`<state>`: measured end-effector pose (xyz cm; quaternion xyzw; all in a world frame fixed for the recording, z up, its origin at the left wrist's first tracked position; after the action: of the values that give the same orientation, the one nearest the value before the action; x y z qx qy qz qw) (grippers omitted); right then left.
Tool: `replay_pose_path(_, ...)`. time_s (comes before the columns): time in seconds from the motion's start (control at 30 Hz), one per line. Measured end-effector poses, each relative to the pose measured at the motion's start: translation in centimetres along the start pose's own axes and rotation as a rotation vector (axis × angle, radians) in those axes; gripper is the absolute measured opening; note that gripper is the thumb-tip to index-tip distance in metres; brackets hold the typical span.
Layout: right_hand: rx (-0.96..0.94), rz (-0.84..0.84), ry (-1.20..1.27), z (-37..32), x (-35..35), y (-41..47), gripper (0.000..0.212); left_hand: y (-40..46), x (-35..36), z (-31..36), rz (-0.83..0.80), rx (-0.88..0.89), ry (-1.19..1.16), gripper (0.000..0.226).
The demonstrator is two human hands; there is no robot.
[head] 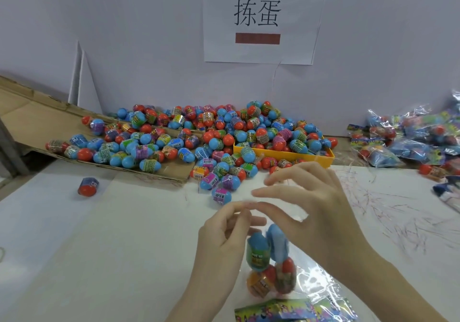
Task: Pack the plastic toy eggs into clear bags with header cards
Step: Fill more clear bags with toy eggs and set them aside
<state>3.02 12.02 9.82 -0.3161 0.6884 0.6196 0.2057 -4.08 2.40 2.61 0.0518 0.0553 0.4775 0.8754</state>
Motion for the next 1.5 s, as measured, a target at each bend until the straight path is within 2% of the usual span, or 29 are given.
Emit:
replay_pose_path(0.07,-0.067,-0.004,-0.088,-0.6,0.4,0.3,0.025,-0.1,0.1,0.3,-0.01,0.029,0.015,0.027)
replay_pose_path(0.2,-0.219,-0.023,-0.255,-1.4,0.5,0.5,0.012,-0.2,0.1,0.6,-0.014,0.068,0.03,0.026)
replay_pose_path(0.33,-0.386,-0.078,-0.444,-2.1,0.6,0.2,0.02,-0.4,0.1,1.1,-0.006,0.115,0.083,0.025)
replay_pose_path(0.53,-0.492,-0.139,-0.488,-2.4,0.5,1.1,0.029,-0.4,0.1,1.6,0.035,0.163,0.173,0.026)
replay_pose_path(0.7,-0.468,-0.044,-0.426,-2.5,0.1,1.5,0.031,-0.3,0.1,2.2,0.041,0.192,0.204,0.027)
replay_pose_path(0.83,-0.359,-0.004,-0.329,-1.9,-0.1,1.8,0.032,-0.5,0.2,2.6,0.026,0.188,0.161,0.018)
replay_pose_path(0.97,-0.187,0.022,-0.18,-1.1,-0.5,2.1,0.03,-0.6,0.4,2.8,0.017,0.173,0.116,0.023)
replay_pose_path(1.1,-0.039,0.108,-0.066,-0.4,-0.7,1.9,0.016,-0.5,0.6,3.2,0.027,0.168,0.138,0.014)
replay_pose_path(1.2,0.056,0.16,-0.079,0.7,-1.2,1.8,0.013,-0.5,0.6,2.9,0.039,0.12,0.122,0.024)
replay_pose_path(1.27,0.202,0.196,0.022,2.5,-2.5,2.0,0.01,-0.6,0.2,2.7,0.057,0.06,0.039,0.025)
replay_pose_path(1.33,0.384,0.188,0.261,4.9,-3.6,2.0,0.002,-0.5,-0.2,2.4,0.071,0.006,-0.038,0.024)
replay_pose_path(1.4,0.533,0.22,0.417,7.9,-4.3,1.3,0.012,-0.3,-0.5,2.1,0.086,-0.031,-0.089,0.024)
replay_pose_path(1.47,0.66,0.269,0.378,11.0,-5.0,0.2,0.019,-0.1,-0.7,2.0,0.098,-0.045,-0.106,0.024)
replay_pose_path(1.5,0.715,0.291,0.303,12.3,-5.4,-0.4,0.015,-0.1,-0.8,2.0,0.106,-0.048,-0.109,0.024)
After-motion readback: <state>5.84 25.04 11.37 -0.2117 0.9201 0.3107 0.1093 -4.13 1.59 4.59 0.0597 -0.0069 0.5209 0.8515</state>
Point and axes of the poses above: each hand's wrist, its own y-axis towards the middle knuckle, its own x-axis out of the palm, z = x × y, the point moved 5 cm from there along y, towards the middle knuckle, and after that the axes turned 3 degrees about y, right-handed, at the moved point
